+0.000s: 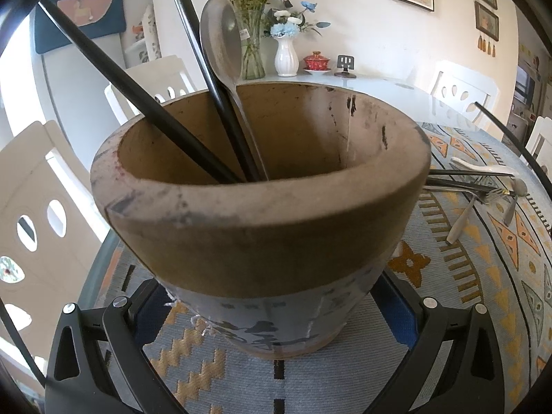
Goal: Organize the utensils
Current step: 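Lift the black chopstick upright and carry it above the wooden holder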
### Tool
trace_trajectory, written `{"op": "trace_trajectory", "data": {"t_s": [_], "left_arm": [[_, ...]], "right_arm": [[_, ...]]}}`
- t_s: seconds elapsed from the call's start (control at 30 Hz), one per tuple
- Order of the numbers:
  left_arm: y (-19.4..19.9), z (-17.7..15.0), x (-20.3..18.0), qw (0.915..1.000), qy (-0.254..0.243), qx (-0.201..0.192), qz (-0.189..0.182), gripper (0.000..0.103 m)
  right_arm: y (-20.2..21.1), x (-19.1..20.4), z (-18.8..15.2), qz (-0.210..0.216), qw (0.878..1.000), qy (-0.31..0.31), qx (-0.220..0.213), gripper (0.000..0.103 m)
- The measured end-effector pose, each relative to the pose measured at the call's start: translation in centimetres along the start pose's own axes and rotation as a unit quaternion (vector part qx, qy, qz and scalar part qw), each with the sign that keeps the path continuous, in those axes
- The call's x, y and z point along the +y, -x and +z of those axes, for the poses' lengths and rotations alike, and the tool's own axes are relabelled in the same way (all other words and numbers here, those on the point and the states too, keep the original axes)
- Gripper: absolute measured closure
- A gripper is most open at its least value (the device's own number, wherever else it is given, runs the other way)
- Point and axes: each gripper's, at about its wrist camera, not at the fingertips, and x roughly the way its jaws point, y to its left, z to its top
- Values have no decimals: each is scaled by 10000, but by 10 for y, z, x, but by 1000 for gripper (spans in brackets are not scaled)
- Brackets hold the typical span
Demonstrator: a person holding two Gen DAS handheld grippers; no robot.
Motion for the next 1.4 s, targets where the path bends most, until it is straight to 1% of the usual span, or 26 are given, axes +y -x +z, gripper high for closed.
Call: {"op": "trace_trajectory", "data": {"t_s": [0.1,0.23,0.33,0.7,0.83,1.0,1.27,1.4], "left_arm": [[0,1,1,10000,1,-5,-1,1],[0,0,1,10000,5,0,0,1],[-1,1,2,10000,13,20,-4,1],[0,1,3,10000,-47,-69,50,1],[0,2,4,9999,-33,-83,69,1],[2,4,3,9998,-79,-173,90,1],[7,11,-3,9985,-246,-466,154,1],[9,10,-2,9981,-211,-564,120,1]], "right_arm": [[7,-2,2,-78,9999,74,-46,98],[9,5,8,-184,9993,294,-141,98],[10,13,10,-227,9985,479,-145,98],[4,46,14,-692,9908,1149,-158,98],[11,66,16,-846,9847,1491,-328,98],[26,98,17,-935,9744,1955,-601,98],[39,140,22,-891,9628,2408,-844,98],[39,167,26,-1010,9510,2756,-972,98]]}}
